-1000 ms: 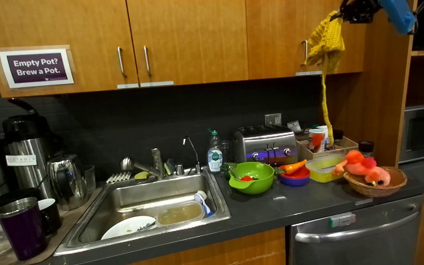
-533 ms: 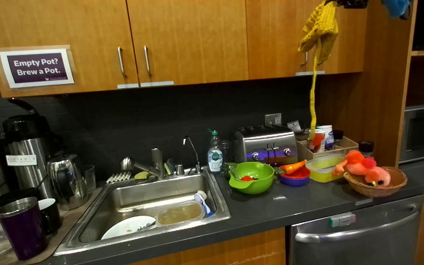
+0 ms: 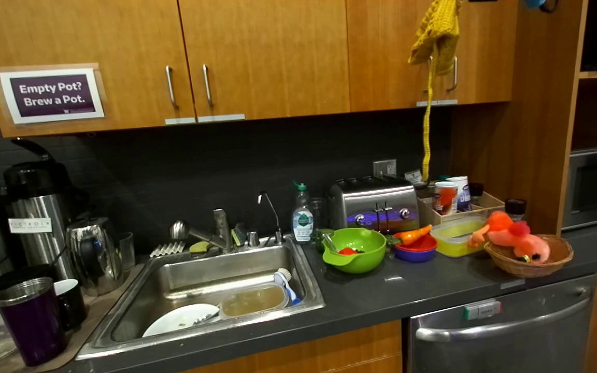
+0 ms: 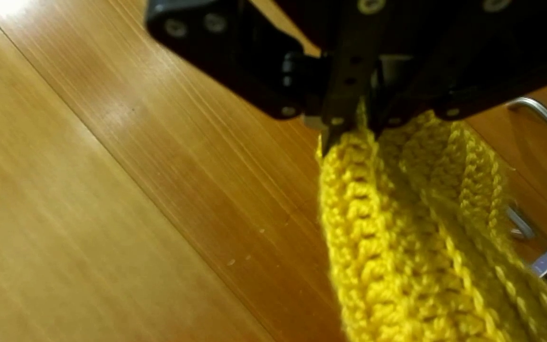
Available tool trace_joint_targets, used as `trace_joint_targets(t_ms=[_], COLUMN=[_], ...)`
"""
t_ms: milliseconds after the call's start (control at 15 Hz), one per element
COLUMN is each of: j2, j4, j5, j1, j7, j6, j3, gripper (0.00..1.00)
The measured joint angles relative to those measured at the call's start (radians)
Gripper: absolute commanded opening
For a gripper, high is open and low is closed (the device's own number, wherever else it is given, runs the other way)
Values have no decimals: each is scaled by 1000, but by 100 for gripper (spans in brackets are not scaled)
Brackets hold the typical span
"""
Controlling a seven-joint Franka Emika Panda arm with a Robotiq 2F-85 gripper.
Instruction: Pick up the yellow towel and wipe the second upper kitchen cabinet from the right, put the yellow towel on the kitchen counter
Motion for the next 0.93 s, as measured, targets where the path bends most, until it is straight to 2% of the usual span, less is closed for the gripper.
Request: trace_joint_targets(t_ms=[667, 733, 933], j2=[34, 34, 33], j4=[45, 45, 45], j5=[0, 0, 0], j1=[-23, -23, -23], j7=[27, 27, 28], j6=[-16, -19, -29], j3=[28, 28, 28], gripper=[2, 9, 9])
